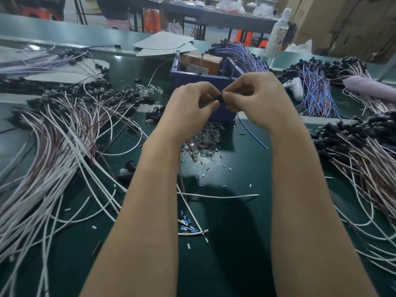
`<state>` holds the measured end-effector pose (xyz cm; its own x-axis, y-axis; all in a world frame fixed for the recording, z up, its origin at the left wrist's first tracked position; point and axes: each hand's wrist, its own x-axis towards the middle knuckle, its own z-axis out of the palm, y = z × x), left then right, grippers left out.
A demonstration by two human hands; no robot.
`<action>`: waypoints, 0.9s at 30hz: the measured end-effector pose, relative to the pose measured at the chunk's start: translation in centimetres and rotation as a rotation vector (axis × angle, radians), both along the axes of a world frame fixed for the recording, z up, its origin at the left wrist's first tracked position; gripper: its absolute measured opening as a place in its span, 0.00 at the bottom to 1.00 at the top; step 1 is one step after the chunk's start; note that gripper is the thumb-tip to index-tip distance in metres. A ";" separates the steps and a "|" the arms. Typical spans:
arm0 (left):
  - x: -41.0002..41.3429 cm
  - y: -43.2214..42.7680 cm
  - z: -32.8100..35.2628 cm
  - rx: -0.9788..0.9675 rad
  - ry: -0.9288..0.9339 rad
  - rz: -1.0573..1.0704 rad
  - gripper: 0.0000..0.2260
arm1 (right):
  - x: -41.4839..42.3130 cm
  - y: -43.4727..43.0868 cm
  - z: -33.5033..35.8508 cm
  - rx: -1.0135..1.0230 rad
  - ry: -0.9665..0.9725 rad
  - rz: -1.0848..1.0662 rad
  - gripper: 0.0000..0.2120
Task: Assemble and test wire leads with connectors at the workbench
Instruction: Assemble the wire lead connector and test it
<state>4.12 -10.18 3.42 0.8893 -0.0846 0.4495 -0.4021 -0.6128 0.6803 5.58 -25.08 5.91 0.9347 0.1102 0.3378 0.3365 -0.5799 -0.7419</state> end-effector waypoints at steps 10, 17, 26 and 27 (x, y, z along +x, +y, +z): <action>0.0 0.0 0.4 -0.140 -0.052 -0.001 0.05 | 0.1 0.8 -0.6 0.650 0.167 0.101 0.04; -0.1 0.1 0.4 -0.085 -0.047 0.044 0.05 | 0.3 1.3 -1.2 0.594 0.181 0.098 0.07; -0.5 -0.4 1.2 -0.197 -0.031 -0.005 0.05 | 0.2 1.4 -0.4 0.485 0.127 0.115 0.04; -0.6 -0.3 1.2 -0.219 0.020 -0.035 0.05 | 0.2 1.2 -0.3 0.462 0.084 0.082 0.04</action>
